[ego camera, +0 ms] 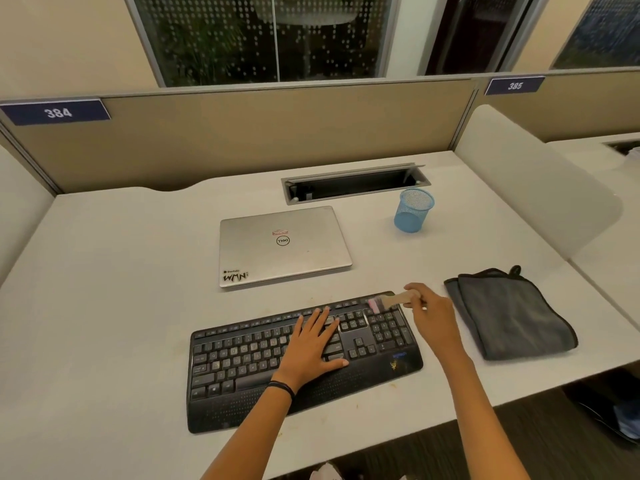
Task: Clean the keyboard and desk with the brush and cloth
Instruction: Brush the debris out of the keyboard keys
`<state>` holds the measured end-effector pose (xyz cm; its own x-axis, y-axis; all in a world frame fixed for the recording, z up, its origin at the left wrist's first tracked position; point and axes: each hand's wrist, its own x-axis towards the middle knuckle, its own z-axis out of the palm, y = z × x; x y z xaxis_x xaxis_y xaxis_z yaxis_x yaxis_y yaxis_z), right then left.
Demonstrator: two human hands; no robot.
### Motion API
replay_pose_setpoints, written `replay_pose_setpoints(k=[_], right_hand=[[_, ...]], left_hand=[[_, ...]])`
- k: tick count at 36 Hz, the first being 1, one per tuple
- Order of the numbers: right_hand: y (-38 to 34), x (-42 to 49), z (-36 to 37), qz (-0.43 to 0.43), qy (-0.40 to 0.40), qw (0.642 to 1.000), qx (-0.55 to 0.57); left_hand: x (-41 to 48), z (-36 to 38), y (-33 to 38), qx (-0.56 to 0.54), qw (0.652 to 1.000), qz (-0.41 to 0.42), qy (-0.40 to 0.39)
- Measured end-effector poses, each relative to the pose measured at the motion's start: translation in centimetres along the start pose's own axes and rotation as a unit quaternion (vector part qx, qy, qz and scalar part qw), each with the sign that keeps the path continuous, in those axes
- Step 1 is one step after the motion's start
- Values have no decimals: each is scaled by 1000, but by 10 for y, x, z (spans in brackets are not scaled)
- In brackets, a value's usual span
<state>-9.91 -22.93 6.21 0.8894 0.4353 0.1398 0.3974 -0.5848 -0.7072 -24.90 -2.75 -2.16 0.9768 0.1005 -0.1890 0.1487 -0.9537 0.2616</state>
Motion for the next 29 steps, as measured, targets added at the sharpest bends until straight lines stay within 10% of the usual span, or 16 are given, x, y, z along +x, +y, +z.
replay_pose_setpoints(k=[29], right_hand=[[-22, -2, -20, -14, -137, 978, -158]], left_hand=[[-1, -1, 3, -12, 1000, 1, 2]])
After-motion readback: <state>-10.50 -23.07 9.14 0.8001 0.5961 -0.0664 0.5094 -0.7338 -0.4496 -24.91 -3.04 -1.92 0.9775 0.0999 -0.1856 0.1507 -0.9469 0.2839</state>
